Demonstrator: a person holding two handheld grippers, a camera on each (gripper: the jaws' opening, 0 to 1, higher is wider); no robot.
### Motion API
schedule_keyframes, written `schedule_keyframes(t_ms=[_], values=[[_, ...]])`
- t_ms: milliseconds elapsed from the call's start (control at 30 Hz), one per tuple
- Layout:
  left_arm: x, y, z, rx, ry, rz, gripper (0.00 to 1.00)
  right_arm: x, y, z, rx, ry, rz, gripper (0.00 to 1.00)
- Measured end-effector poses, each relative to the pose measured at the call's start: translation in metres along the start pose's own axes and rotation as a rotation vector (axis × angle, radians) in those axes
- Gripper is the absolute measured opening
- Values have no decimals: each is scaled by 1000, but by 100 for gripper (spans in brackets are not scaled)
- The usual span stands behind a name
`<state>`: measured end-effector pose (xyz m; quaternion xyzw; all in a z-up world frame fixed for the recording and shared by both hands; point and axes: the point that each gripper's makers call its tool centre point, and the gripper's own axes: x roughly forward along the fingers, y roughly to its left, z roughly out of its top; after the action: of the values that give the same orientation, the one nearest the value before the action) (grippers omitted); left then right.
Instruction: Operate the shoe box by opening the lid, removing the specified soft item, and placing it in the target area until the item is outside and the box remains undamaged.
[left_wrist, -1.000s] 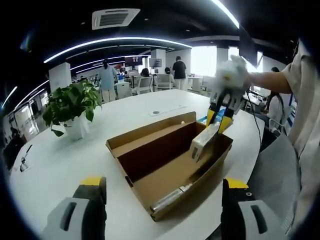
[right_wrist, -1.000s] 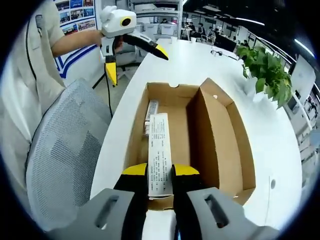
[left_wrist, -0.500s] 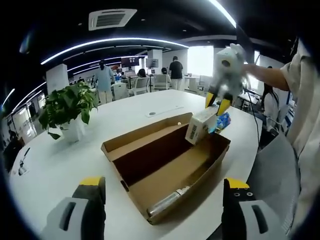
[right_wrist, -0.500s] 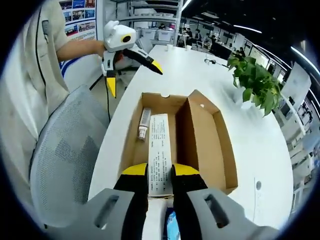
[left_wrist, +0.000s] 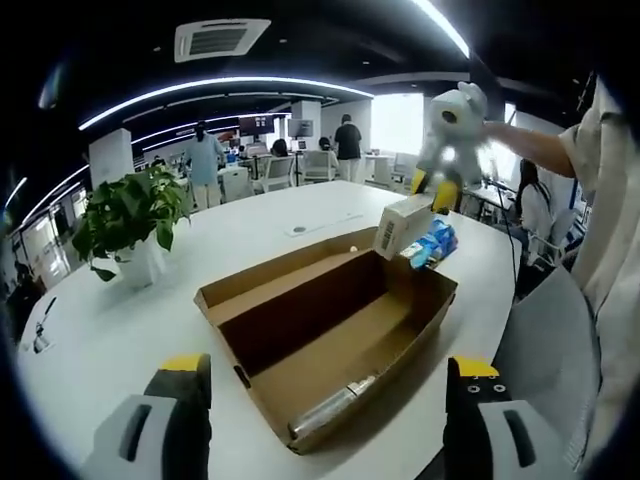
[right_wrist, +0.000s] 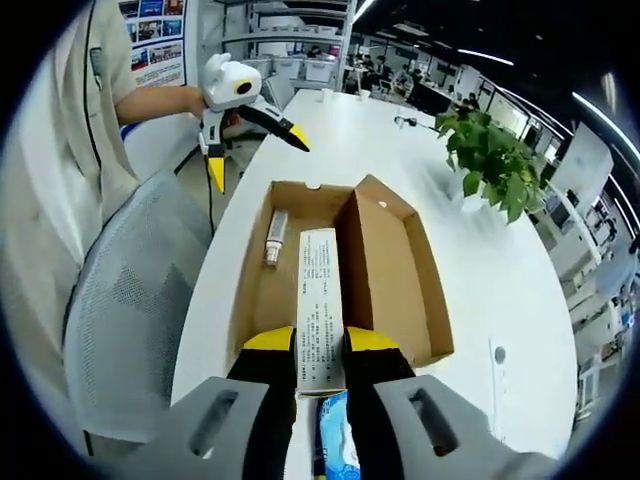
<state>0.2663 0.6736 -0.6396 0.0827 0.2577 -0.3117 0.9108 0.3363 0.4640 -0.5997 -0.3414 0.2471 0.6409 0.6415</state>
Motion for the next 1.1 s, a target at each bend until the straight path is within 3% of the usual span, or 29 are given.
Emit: schedule_keyframes(t_ms=[700,1100], values=[[5,1,-3,6,14,-2,100,-45,-23,-35,28,43,-68,15],[1,5,-7,7,30,6,100,-65,-36,-64,48,99,-101,15]])
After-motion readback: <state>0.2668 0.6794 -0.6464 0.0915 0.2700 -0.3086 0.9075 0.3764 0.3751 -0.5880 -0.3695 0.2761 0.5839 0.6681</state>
